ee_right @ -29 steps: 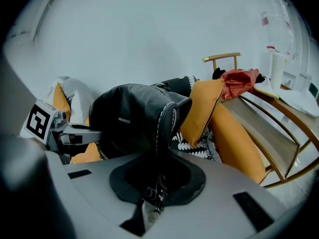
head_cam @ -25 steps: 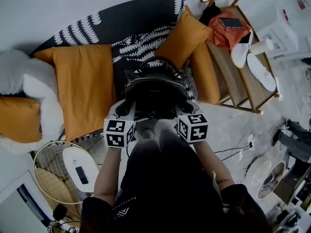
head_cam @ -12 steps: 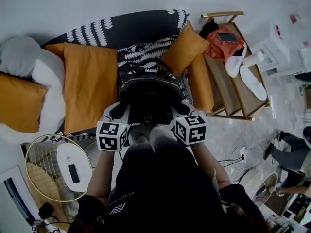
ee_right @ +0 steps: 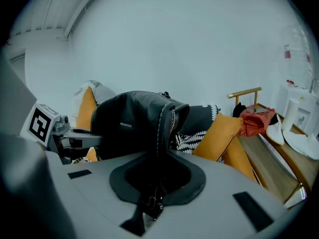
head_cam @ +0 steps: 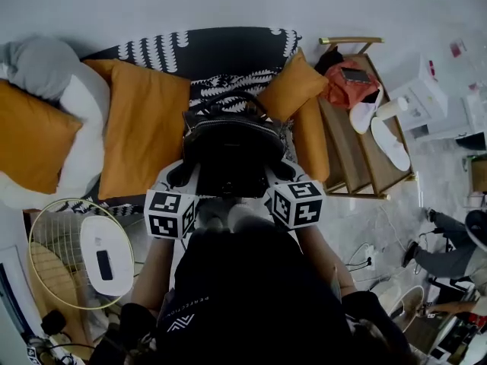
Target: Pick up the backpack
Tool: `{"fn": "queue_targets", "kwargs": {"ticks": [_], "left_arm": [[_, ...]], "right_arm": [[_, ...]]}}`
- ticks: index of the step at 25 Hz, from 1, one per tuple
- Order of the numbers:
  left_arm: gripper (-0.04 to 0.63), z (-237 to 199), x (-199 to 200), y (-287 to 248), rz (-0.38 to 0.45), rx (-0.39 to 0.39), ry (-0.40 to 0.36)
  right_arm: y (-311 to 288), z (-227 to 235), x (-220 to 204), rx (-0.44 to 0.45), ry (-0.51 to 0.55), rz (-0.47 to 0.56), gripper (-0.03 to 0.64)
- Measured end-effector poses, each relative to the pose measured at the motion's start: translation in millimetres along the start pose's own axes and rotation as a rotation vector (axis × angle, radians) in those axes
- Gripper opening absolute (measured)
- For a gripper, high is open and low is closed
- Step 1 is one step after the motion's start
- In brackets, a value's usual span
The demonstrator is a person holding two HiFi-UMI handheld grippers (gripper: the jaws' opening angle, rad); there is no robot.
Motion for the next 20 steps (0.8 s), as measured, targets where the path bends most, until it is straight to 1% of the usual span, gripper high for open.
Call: {"fn": "queue_targets", "kwargs": {"ticks": [10, 14, 20], "left_arm": [[0.057, -3, 0, 28, 0.052, 0.041, 0.024], [0.057, -6, -4, 37, 0.059, 0.056, 0.037], [0.057, -11, -8, 46, 0.069, 0.087, 0.054]], "right_arm": [[4, -18, 12, 0.022, 0.031, 0.038, 0.029], [3, -24, 13, 0.047, 0.016, 0.044, 0.029], [0, -34, 13, 0.072, 0.026, 0.042, 0.029]]}}
Point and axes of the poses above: the fingertips, and each gripper's own axes: y backward along the fingers, z to its right, x out of its top, the point moved 6 cm from there along y, backward along the fingers, and after that the axes turned 7 degrees about y, right-handed, at the moved point
